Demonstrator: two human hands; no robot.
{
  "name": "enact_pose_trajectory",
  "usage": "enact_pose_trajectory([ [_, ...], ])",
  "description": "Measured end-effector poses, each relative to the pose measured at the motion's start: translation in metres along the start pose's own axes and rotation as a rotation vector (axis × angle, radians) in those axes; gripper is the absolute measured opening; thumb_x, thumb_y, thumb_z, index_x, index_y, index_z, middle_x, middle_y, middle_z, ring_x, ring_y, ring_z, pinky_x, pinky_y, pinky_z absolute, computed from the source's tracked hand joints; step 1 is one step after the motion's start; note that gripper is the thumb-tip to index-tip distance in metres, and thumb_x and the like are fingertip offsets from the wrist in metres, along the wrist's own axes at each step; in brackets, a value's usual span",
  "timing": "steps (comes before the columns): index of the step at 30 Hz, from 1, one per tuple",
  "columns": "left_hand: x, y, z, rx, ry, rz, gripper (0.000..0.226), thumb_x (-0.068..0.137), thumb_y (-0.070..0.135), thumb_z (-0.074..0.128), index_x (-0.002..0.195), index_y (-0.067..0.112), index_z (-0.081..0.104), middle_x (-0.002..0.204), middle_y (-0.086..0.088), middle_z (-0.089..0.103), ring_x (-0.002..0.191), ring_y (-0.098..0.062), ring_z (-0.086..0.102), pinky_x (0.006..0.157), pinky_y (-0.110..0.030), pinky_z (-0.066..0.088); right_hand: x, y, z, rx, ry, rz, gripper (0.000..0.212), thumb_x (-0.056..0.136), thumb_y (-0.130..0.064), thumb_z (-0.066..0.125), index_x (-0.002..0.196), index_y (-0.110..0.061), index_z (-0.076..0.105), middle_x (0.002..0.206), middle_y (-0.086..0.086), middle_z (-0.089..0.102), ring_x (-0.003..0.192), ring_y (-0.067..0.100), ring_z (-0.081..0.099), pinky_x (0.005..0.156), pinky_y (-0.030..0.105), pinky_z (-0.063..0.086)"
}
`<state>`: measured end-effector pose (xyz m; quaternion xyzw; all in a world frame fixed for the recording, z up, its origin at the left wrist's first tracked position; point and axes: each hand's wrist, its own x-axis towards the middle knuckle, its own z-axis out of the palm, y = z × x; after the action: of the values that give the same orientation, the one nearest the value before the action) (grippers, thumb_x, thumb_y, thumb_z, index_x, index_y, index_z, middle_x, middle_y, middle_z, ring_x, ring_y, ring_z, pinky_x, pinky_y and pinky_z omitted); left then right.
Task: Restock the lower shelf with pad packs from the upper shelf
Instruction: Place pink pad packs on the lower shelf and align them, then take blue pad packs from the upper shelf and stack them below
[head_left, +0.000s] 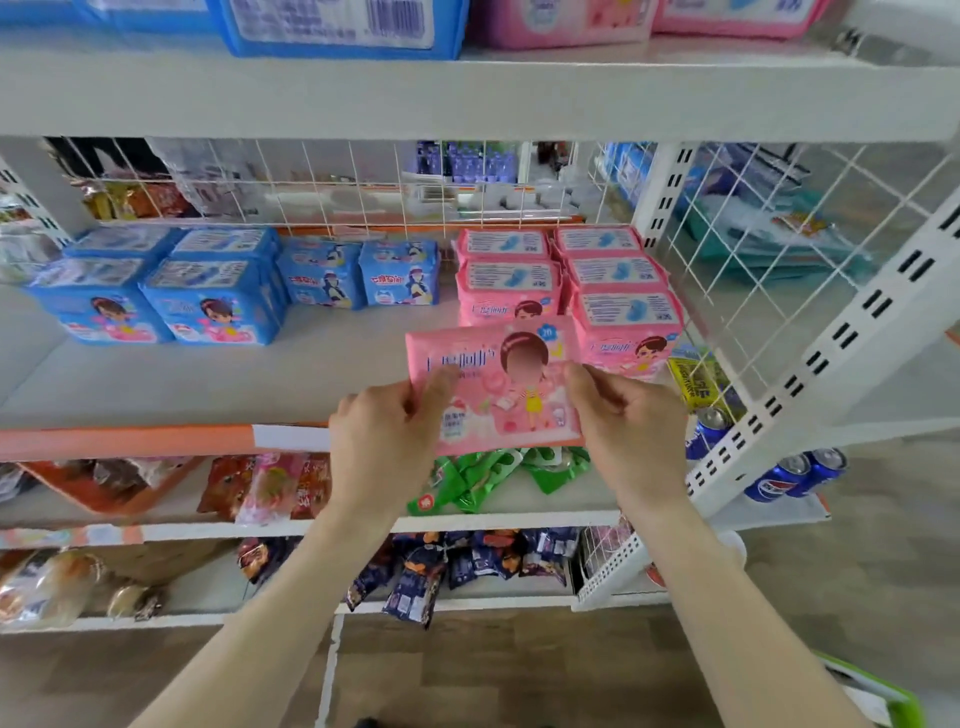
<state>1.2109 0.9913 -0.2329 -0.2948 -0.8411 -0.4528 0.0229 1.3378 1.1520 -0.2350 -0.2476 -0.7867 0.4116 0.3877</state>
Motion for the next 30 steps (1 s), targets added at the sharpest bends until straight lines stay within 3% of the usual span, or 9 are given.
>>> enact_pose_trajectory([
  [4,0.007,-0.019,-0.004,0.080,-0.049,0.021,0.076,0.090,0.069,0.041,0.040,0.014,0.031,0.034,0.005,0.027,0.036,-0.025,0.032,0.048,-0.036,0.041,-0.006,0.004,0.022,-0.130,0.030,0.039,0.047,0.098,-0.034,0.060,0.055,-0.016,0.066,0.046,-0.002,0.058,0.044,0.025,0.054,0.051,0.045,0.046],
  [9,0.030,-0.047,-0.020,0.026,-0.066,0.062,0.070,0.090,0.066,0.053,0.051,0.008,0.053,0.042,-0.004,0.050,0.044,-0.030,0.050,0.053,-0.039,0.051,-0.012,-0.007,0.049,-0.077,-0.016,0.093,0.045,0.094,-0.049,0.057,0.072,-0.013,0.072,0.060,0.005,0.068,0.059,0.035,0.063,0.063,0.057,0.052],
  [12,0.035,-0.058,-0.026,-0.025,-0.134,0.080,0.054,0.079,0.069,0.063,0.071,0.016,0.064,0.058,0.002,0.066,0.059,-0.023,0.065,0.064,-0.036,0.054,-0.017,-0.015,0.054,-0.053,-0.035,0.096,0.012,0.091,-0.028,0.071,0.098,-0.019,0.076,0.079,-0.004,0.076,0.076,0.024,0.071,0.072,0.049,0.057],
  [15,0.035,-0.070,-0.021,-0.137,-0.244,0.023,0.040,0.076,0.055,0.078,0.088,0.019,0.066,0.072,0.005,0.072,0.078,-0.017,0.071,0.075,-0.038,0.058,-0.024,-0.014,0.059,-0.051,-0.064,0.114,0.023,0.088,-0.017,0.075,0.111,-0.017,0.070,0.090,-0.007,0.077,0.088,0.013,0.072,0.081,0.041,0.058],
  [19,0.035,-0.081,0.003,-0.224,-0.286,-0.030,0.033,0.081,0.035,0.081,0.093,0.011,0.062,0.077,-0.002,0.071,0.080,-0.026,0.071,0.072,-0.045,0.059,-0.021,0.004,0.069,-0.086,-0.023,0.153,0.033,0.083,-0.026,0.078,0.112,-0.017,0.067,0.096,-0.008,0.077,0.093,0.011,0.072,0.087,0.047,0.057],
  [22,0.042,-0.084,0.020,-0.184,-0.273,0.042,0.042,0.084,0.025,0.080,0.117,0.005,0.062,0.088,-0.010,0.075,0.085,-0.038,0.070,0.071,-0.048,0.056,-0.013,0.028,0.073,-0.125,-0.041,0.199,0.039,0.080,-0.044,0.075,0.109,-0.020,0.067,0.096,-0.008,0.076,0.091,0.010,0.073,0.084,0.046,0.059],
  [26,0.061,-0.087,0.051,-0.156,-0.305,0.063,0.057,0.088,0.019,0.075,0.139,0.013,0.051,0.102,-0.011,0.076,0.094,-0.037,0.069,0.079,-0.046,0.056,0.011,0.067,0.073,-0.246,-0.086,0.227,0.036,0.081,-0.054,0.070,0.091,-0.020,0.064,0.082,0.000,0.075,0.077,0.016,0.072,0.071,0.047,0.058],
  [28,0.070,-0.091,0.068,-0.127,-0.302,0.027,0.053,0.088,0.019,0.075,0.136,0.011,0.053,0.098,-0.012,0.075,0.092,-0.037,0.069,0.077,-0.044,0.055,0.025,0.081,0.072,-0.270,-0.100,0.221,0.044,0.081,-0.060,0.069,0.097,-0.018,0.068,0.087,-0.002,0.076,0.079,0.015,0.072,0.075,0.040,0.059],
  [30,0.074,-0.091,0.080,-0.143,-0.308,-0.019,0.049,0.088,0.018,0.075,0.133,0.012,0.054,0.098,-0.008,0.075,0.091,-0.032,0.070,0.077,-0.040,0.056,0.036,0.092,0.070,-0.286,-0.113,0.171,0.039,0.084,-0.050,0.072,0.105,-0.017,0.070,0.092,-0.009,0.076,0.080,0.010,0.072,0.076,0.029,0.056],
])
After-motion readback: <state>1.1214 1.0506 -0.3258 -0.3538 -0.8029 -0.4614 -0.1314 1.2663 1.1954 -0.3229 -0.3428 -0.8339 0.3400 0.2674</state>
